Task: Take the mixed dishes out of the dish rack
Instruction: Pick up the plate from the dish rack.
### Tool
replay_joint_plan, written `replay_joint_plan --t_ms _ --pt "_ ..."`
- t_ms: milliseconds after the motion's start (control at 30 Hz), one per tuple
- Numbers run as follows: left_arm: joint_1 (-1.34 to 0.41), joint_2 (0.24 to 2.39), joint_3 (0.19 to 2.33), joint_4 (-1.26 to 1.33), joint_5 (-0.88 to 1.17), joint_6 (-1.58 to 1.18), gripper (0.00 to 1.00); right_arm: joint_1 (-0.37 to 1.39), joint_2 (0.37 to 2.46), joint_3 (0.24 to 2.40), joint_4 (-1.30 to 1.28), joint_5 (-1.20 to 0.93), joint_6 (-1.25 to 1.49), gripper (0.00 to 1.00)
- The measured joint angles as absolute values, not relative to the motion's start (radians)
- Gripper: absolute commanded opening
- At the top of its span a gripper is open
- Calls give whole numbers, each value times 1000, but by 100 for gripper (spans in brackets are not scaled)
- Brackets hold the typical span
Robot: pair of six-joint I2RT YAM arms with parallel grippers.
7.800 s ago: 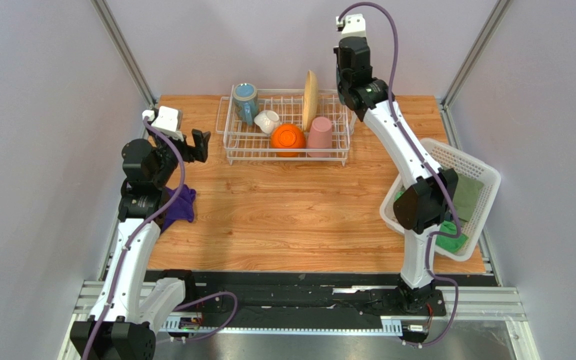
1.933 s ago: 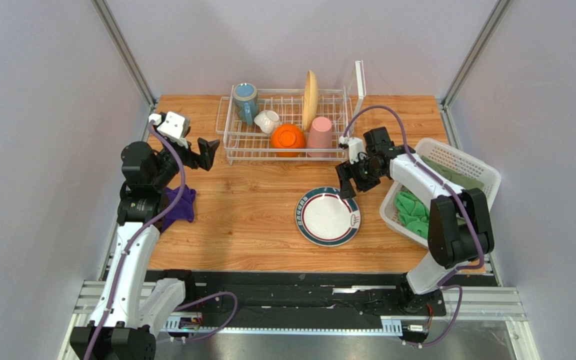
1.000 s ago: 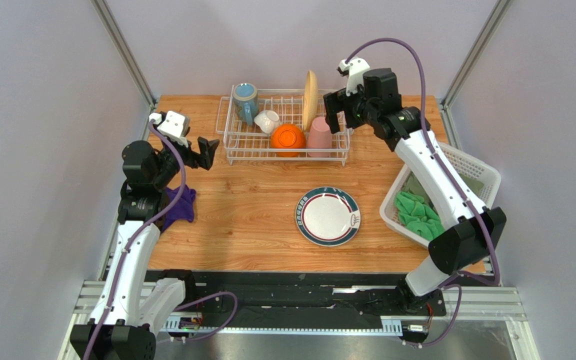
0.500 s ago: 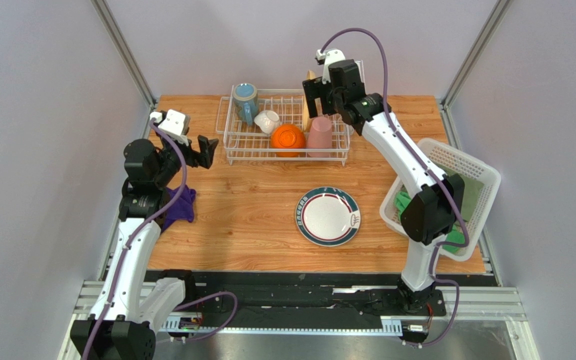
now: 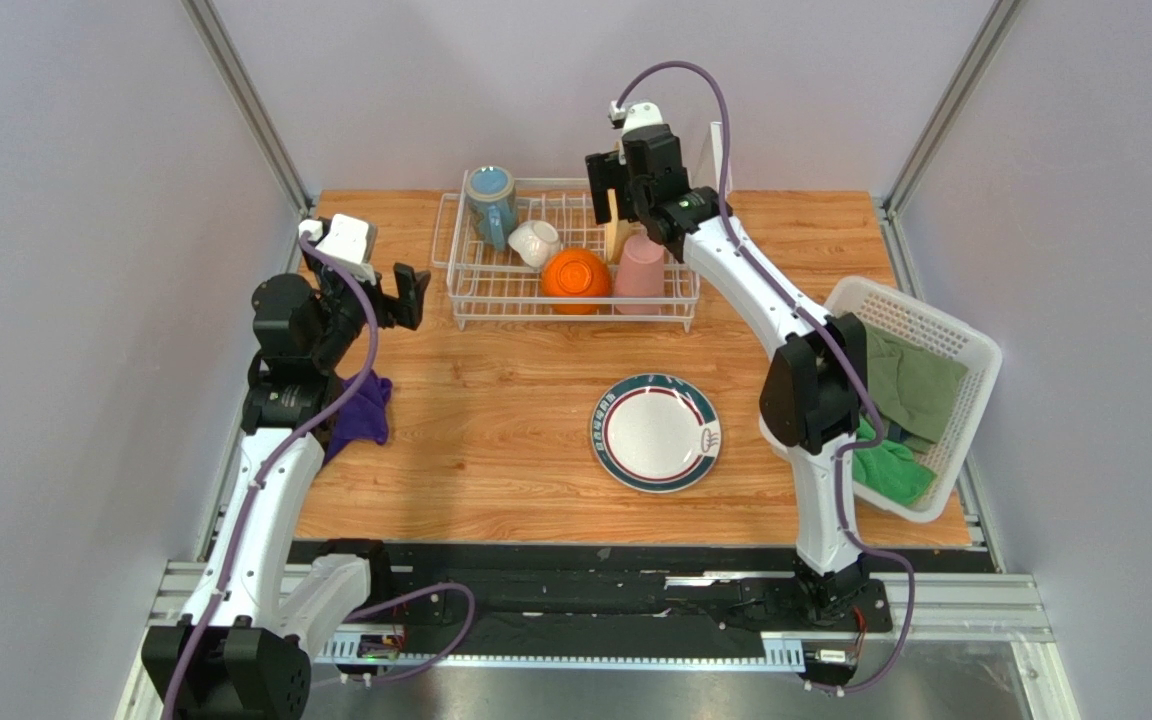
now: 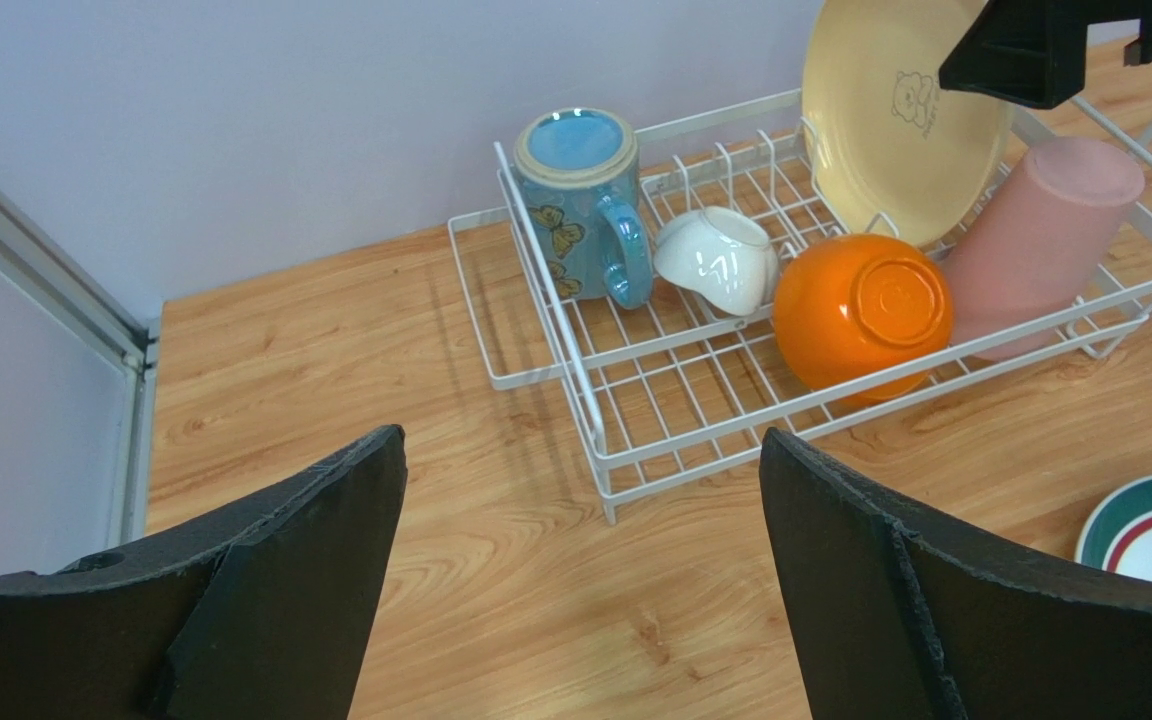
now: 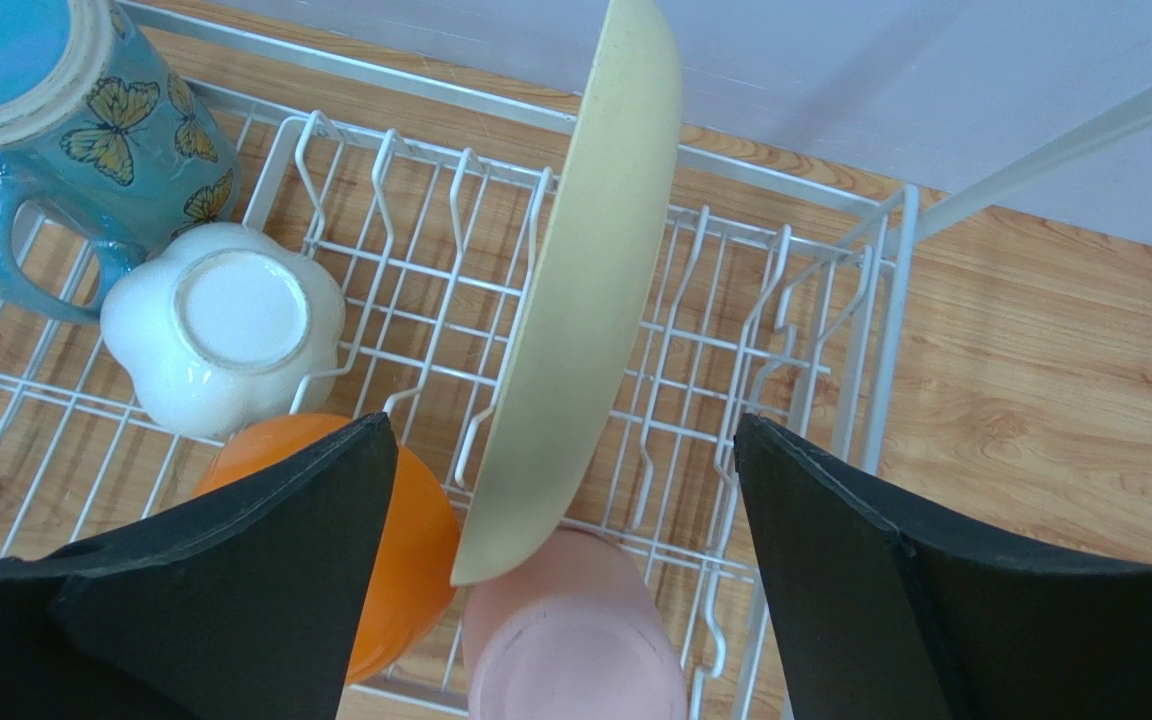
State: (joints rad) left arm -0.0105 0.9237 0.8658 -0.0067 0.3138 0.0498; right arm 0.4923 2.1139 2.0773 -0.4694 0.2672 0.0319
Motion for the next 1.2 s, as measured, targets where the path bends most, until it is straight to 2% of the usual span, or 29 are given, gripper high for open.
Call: replay_joint_plan --t_ms 200,367,400,700,933,1200 --pt "-10 927 863 -2 305 50 96 493 2173 2086 -432 277 34 84" --pt "-10 929 863 -1 305 50 96 493 2206 2096 -411 278 36 76" --pt "-10 930 863 -1 305 50 96 493 2211 2099 -406 278 37 72" --pt "-10 930 862 1 305 51 96 492 2221 2129 -381 268 38 60" --pt "-10 930 862 1 305 50 97 492 2226 2129 -375 267 38 57" --pt "-10 930 862 1 305 50 97 492 2242 2136 -364 272 37 42"
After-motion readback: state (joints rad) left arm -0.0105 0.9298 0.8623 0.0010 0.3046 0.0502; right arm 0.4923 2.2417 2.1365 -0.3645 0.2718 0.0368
